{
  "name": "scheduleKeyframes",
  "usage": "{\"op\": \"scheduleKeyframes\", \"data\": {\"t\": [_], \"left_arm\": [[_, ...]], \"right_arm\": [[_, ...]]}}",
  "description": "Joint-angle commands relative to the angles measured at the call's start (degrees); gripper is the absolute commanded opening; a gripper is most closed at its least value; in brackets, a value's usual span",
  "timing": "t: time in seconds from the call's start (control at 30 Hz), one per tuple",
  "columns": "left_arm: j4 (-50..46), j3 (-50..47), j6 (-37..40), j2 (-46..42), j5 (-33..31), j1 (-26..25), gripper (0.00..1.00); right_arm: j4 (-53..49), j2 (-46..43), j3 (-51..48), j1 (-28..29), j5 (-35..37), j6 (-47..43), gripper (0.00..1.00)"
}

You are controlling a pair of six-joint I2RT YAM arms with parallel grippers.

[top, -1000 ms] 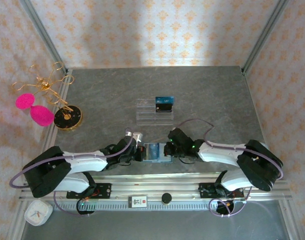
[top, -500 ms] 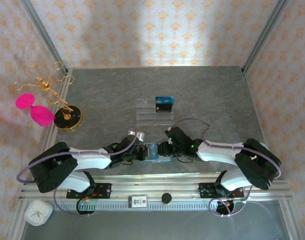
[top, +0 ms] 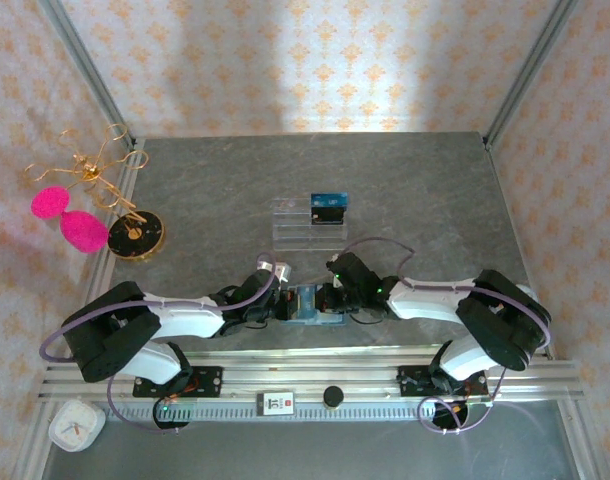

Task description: Take the credit cards out of the card holder

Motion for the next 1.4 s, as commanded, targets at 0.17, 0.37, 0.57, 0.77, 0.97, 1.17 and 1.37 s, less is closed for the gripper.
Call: {"op": "scheduleKeyframes", "data": {"t": [0.17, 0.37, 0.57, 0.77, 0.97, 1.17, 1.37], "left_arm": [[-1.1, -2.1, -0.4, 0.3, 0.2, -0.1, 0.0], [-0.5, -2.4, -0.4, 0.2, 0.6, 0.0, 0.0], [-0.8, -1.7, -0.1, -1.1, 1.2, 0.0, 0.0], [-1.4, -0.1, 3.1, -10.0, 1.7, 1.1, 0.04], [11.0, -4.8, 2.1, -19.6, 10.4, 6.6, 0.36], [21.2, -7.9, -0.4, -22.6, 14.8, 7.4, 0.43], [27.1, -11.3, -3.3, -27.6, 16.1, 9.9, 0.47]], "right_arm": [[-3.9, -3.9, -1.5, -0.2, 6.7, 2.3, 0.0], [-8.6, -8.1, -4.8, -1.4, 10.4, 3.0, 0.0], [-9.7, -13.6, -5.4, -1.7, 10.5, 1.0, 0.0], [-10.8, -21.0, -2.3, -1.9, 10.9, -5.1, 0.0], [-2.3, -25.3, -1.7, -4.5, 3.1, -6.7, 0.0], [7.1, -25.1, -0.3, -5.0, -5.8, -6.7, 0.0], [13.6, -25.6, -0.7, -5.0, -10.2, -6.1, 0.0]]}}
